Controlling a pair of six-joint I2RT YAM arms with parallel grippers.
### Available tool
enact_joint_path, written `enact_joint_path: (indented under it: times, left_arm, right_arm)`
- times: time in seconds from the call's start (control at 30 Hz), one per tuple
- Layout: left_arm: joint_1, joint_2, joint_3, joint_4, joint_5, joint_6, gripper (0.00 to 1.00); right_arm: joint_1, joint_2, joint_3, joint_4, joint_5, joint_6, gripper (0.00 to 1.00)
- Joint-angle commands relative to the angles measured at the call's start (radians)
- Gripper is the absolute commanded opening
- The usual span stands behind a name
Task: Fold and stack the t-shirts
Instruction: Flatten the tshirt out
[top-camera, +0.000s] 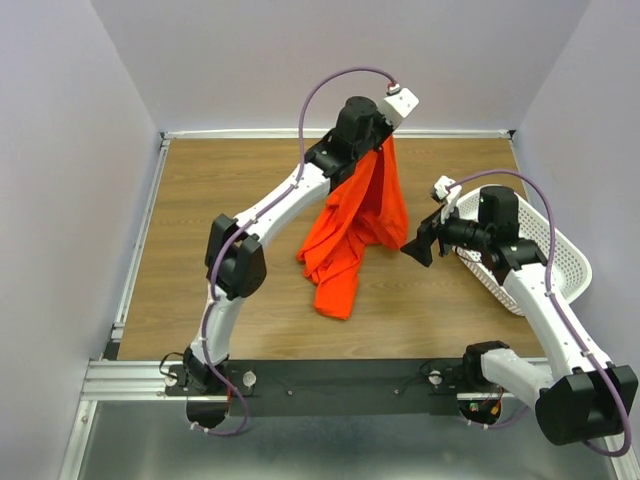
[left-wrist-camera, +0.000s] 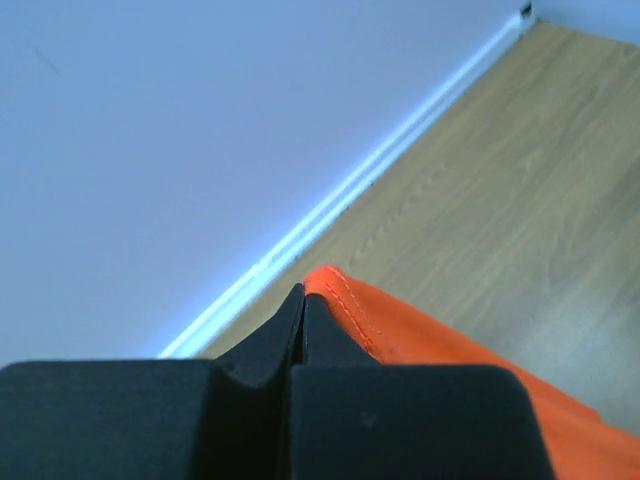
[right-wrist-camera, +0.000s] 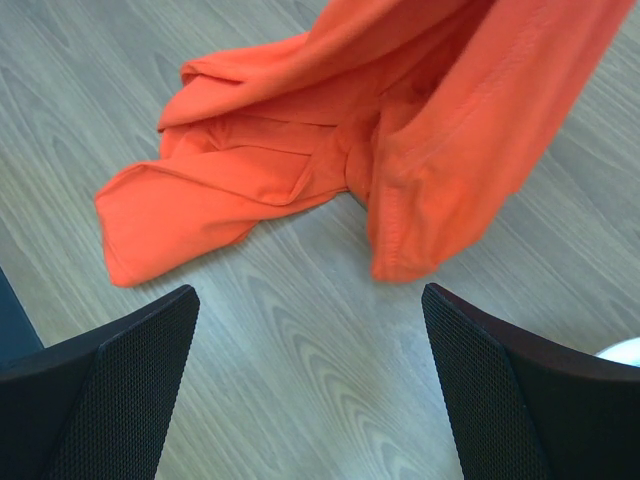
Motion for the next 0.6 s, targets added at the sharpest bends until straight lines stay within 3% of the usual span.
enact_joint_path:
  times: [0.0,0.03,0.07,0.1,0.13,0.2,0.23,0.3,0.43,0.5,0.57]
  left_arm:
    - [-0.004,0.123,0.114,0.141,-0.043,0.023,0.00]
    - [-0.006,0.210,0.207,0.174,-0.093,-0.001,0.00]
    - [-0.006,0.261,0.283,0.158,-0.233,-0.084,0.25]
    - [0.000,0.351,0.444,0.137,-0.297,-0.122,0.37]
    - [0.006,0.372,0.502,0.092,-0.337,-0.159,0.44]
    - [0.017,0.352,0.509,0.061,-0.388,-0.262,0.85]
    - [0.025,0.273,0.410,0.070,-0.394,-0.285,0.98]
    - [0.046,0.170,0.273,0.093,-0.390,-0.304,0.98]
    - [0.094,-0.178,-0.179,0.086,-0.270,-0.422,0.98]
    - [0.130,-0.303,-0.354,0.089,-0.174,-0.541,0.94]
    - [0.155,-0.482,-0.621,0.118,-0.083,-0.656,0.89]
  right_arm:
    - [-0.006,0.017,-0.013,0.006,0.008,0.001,1.00]
    - [-0.006,0.019,-0.015,0.006,0.008,-0.002,1.00]
    - [-0.006,0.026,-0.018,0.006,0.010,-0.008,1.00]
    - [-0.007,0.025,-0.020,0.006,0.011,-0.011,1.00]
    - [-0.007,0.025,-0.023,0.006,0.013,-0.013,1.00]
    - [-0.007,0.026,-0.027,0.006,0.007,-0.022,1.00]
    - [-0.007,0.026,-0.027,0.006,0.002,-0.023,1.00]
    - [-0.007,0.028,-0.030,0.005,-0.007,-0.025,1.00]
    - [-0.006,0.042,-0.047,0.001,-0.045,-0.055,1.00]
    - [-0.001,0.066,-0.059,-0.035,-0.113,-0.152,1.00]
    - [0.009,0.095,-0.059,-0.054,-0.113,-0.232,1.00]
